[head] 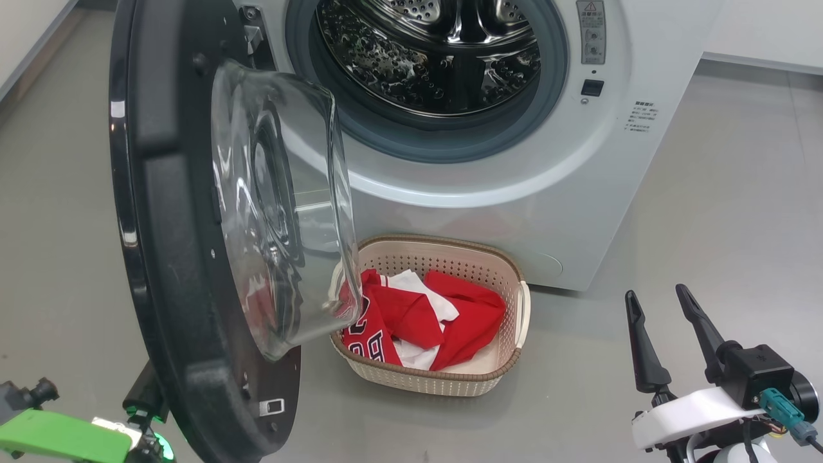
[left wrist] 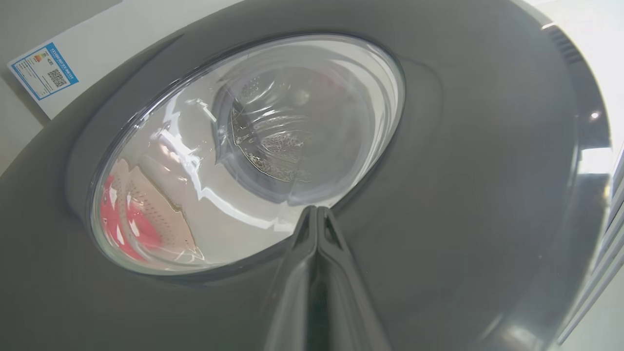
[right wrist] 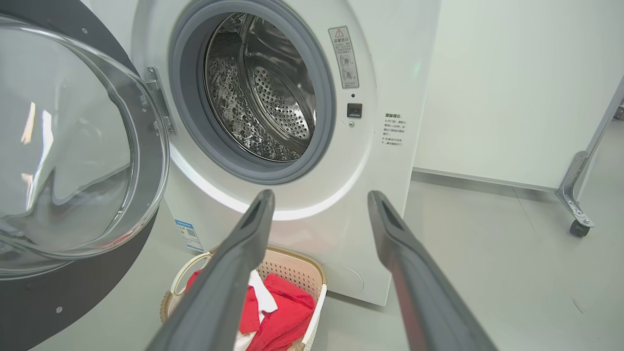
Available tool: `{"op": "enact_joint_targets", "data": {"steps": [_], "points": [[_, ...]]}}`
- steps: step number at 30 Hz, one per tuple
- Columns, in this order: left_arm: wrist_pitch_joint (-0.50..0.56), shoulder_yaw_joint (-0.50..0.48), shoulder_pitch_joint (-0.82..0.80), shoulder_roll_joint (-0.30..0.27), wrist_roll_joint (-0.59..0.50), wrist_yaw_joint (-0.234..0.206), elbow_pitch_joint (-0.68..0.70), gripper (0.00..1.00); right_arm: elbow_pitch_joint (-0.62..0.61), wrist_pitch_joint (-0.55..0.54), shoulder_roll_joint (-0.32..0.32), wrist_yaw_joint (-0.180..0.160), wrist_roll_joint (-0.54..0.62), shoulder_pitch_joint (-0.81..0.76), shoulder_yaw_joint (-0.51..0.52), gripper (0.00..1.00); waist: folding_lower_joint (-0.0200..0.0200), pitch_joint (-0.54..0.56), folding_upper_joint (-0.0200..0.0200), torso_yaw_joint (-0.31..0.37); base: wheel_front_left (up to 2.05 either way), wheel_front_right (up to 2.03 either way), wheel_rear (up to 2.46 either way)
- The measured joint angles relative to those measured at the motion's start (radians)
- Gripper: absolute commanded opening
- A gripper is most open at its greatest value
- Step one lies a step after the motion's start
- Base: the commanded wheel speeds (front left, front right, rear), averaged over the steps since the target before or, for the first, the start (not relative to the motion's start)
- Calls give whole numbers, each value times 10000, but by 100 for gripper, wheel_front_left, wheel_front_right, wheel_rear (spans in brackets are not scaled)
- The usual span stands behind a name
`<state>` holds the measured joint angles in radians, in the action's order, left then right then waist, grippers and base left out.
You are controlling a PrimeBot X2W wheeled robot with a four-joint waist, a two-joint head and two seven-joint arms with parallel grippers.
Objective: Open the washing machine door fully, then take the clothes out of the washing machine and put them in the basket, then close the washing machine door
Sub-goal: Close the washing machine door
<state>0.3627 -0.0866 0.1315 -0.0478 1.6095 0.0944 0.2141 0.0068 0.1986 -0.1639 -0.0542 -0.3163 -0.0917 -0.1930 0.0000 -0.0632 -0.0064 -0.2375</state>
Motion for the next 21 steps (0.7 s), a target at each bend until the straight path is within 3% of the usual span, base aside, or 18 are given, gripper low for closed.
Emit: {"op": "enact_joint_targets", "data": {"steps": [21], "points": [[922,1151,185,-40,466,79,773,0,-75,-86,17,92,-4,292,-150,100,0,-331,0,408,0,0,0]]}}
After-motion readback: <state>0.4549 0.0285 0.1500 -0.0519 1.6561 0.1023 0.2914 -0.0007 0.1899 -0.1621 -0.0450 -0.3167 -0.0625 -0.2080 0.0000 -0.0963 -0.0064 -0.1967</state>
